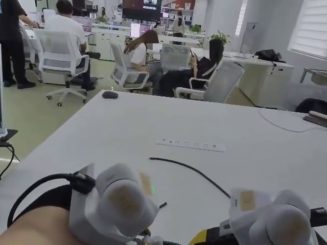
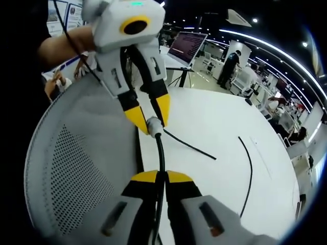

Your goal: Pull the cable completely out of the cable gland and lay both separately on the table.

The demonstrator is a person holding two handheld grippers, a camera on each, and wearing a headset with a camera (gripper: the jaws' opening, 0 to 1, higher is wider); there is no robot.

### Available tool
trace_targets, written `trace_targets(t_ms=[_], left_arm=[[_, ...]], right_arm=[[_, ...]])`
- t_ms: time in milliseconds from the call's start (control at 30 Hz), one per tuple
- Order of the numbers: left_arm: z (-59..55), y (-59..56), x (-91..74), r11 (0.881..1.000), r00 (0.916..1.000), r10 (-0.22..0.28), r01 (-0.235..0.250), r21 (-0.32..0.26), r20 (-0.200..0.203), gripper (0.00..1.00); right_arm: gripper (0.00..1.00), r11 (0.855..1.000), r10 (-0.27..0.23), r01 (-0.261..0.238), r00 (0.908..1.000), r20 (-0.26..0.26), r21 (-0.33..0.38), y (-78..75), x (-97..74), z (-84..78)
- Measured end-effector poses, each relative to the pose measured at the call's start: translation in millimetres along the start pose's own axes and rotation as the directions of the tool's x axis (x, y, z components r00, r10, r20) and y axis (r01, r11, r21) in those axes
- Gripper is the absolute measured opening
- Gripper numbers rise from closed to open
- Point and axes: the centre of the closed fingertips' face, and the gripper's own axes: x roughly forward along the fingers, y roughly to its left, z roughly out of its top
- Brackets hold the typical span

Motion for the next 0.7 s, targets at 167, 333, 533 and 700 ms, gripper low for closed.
trace_targets(t_ms=[167, 333, 533, 700], left_arm=[[-2.9, 6.6, -2.6, 1.000, 0.9999, 0.017, -0.017, -0.011, -0.001, 0.17], [-6.5, 9.3, -4.9, 0.999, 0.9996, 0.027, -0.027, -0.021, -0.003, 0.17], [-10.7, 11.8, -7.1, 0.999, 0.9993, 0.036, -0.036, -0.030, -0.009, 0.16], [-12.6, 10.3, -4.8, 0.999, 0.9987, 0.041, -0.042, -0.013, -0.031, 0.16]], right_arm=[[0.03, 0.999, -0.041, 0.042, 0.9982, -0.044, 0.022, -9.9, -9.5, -20.9], [0.03, 0.996, -0.071, 0.074, 0.9939, -0.084, 0.039, -17.1, -15.4, -38.0], [0.03, 0.992, -0.110, 0.120, 0.9784, -0.175, 0.047, -23.6, -16.5, -60.7], [0.26, 0.992, -0.122, 0.127, 0.9752, -0.185, 0.015, -21.5, -9.9, -46.2]])
